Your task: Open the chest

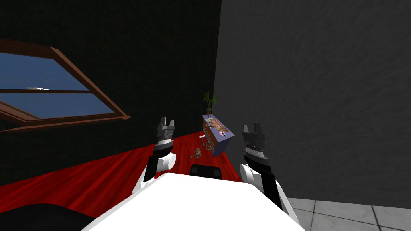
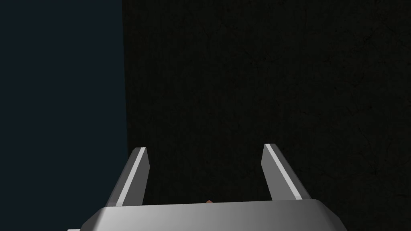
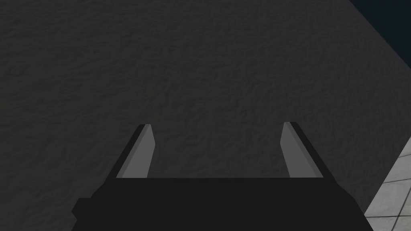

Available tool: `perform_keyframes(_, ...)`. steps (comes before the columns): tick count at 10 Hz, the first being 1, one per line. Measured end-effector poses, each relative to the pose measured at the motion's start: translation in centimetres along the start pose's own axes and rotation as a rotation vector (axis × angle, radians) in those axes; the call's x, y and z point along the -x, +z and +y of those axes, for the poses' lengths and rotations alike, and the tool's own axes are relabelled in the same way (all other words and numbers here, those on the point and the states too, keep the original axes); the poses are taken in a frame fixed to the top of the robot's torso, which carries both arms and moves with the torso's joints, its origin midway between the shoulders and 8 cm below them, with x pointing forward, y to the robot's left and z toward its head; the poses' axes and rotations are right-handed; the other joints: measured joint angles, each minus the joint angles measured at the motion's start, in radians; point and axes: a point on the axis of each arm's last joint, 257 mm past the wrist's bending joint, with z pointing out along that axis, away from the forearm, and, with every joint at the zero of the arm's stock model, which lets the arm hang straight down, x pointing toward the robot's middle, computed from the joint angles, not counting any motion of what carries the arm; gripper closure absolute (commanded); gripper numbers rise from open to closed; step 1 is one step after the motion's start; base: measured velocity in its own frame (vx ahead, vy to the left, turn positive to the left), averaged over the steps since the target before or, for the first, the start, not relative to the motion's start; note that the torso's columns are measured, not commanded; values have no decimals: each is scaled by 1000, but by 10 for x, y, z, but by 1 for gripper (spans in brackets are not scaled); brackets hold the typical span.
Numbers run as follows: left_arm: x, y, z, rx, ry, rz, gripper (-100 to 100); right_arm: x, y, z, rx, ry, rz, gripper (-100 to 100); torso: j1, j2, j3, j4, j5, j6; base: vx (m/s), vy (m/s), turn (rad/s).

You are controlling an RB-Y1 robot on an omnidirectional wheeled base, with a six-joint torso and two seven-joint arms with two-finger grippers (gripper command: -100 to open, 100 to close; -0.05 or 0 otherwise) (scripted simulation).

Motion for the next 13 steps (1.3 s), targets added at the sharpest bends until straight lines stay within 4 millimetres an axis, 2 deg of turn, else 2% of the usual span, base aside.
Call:
perform_keyframes(2, 0, 0, 0, 0, 0, 0, 0, 0, 0, 0, 0, 0, 0, 0, 0, 104, -209, 105, 0, 0, 0, 0, 0)
perform_keyframes(9, 0, 0, 0, 0, 0, 0, 0, 0, 0, 0, 0, 0, 0, 0, 0, 618, -1234, 617, 0, 0, 0, 0, 0)
perform_keyframes(10, 0, 0, 0, 0, 0, 0, 0, 0, 0, 0, 0, 0, 0, -100, 0, 691, -1382, 691, 0, 0, 17, 12, 49)
perform_keyframes(11, 0, 0, 0, 0, 0, 0, 0, -4, -1, -4, -8, -14, 25, -100, 1, 725, -1451, 724, 0, 0, 34, 21, 66)
perform_keyframes(13, 0, 0, 0, 0, 0, 0, 0, -17, -3, -18, -38, -62, 91, -100, 1, 735, -1476, 736, 0, 0, 53, 31, 104)
